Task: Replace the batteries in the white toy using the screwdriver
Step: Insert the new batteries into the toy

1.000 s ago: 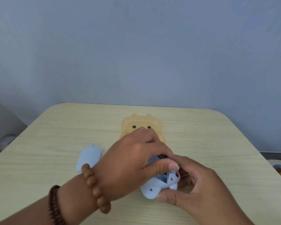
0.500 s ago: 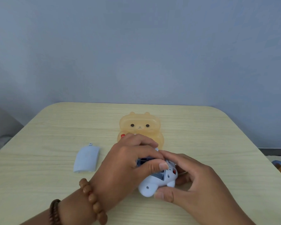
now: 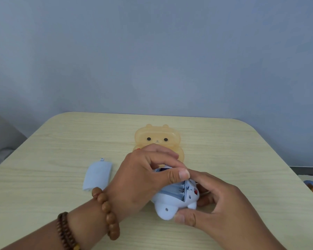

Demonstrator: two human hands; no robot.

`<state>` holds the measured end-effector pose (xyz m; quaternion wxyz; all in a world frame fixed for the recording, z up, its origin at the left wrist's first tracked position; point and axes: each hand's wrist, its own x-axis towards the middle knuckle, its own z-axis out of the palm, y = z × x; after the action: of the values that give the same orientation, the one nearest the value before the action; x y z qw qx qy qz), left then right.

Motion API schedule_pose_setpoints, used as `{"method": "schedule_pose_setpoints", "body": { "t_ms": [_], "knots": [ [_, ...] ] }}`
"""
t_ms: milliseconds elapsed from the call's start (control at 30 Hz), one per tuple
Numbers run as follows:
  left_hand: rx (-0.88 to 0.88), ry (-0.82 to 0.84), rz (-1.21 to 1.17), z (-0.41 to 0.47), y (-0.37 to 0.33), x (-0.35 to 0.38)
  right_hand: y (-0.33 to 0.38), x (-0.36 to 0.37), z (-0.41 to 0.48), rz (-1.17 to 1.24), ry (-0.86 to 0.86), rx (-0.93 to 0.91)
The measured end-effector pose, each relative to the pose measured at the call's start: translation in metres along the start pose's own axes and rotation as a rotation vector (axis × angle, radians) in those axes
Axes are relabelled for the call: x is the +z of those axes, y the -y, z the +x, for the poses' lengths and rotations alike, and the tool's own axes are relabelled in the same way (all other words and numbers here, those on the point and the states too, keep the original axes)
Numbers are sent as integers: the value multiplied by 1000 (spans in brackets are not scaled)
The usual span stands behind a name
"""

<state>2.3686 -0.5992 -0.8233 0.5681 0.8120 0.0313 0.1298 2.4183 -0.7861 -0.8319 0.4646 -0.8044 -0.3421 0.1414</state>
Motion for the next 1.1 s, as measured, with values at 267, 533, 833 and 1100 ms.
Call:
{"method": "schedule_pose_setpoints", "body": {
  "t_ms": [267,533,833,1100],
  "knots": [
    [-45,-19,-1,-4,-1,7,1,-1,-1,21,0,13],
    [-116,-9,50,-5,-2,7,0,0,-1,44,12,20],
    [-146,36,126,-1,-7,5,-3,-2,-2,42,-1,40],
    [-145,80,170,2,-10,0,3,-1,-3,34,-17,36]
  ]
}}
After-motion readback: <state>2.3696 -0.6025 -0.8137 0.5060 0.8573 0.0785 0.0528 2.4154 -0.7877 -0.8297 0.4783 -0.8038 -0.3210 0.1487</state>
